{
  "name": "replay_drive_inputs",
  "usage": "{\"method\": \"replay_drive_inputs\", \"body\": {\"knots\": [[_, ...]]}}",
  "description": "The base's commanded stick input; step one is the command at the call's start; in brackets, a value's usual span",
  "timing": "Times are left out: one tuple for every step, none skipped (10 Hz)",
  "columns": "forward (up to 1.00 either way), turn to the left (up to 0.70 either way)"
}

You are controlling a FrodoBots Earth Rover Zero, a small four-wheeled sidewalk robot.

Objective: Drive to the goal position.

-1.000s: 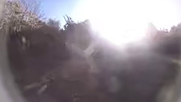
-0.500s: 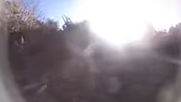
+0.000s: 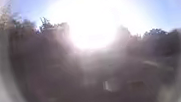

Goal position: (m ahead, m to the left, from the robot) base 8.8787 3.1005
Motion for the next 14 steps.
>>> {"method": "replay_drive_inputs", "body": {"knots": [[0.0,0.0],[0.0,0.0],[0.0,0.0],[0.0,0.0],[0.0,0.0],[0.0,0.0],[0.0,-0.04],[0.0,-0.23],[0.0,-0.43],[0.0,-0.6],[0.0,-0.6],[0.0,-0.6],[0.0,-0.6],[0.0,-0.6]]}}
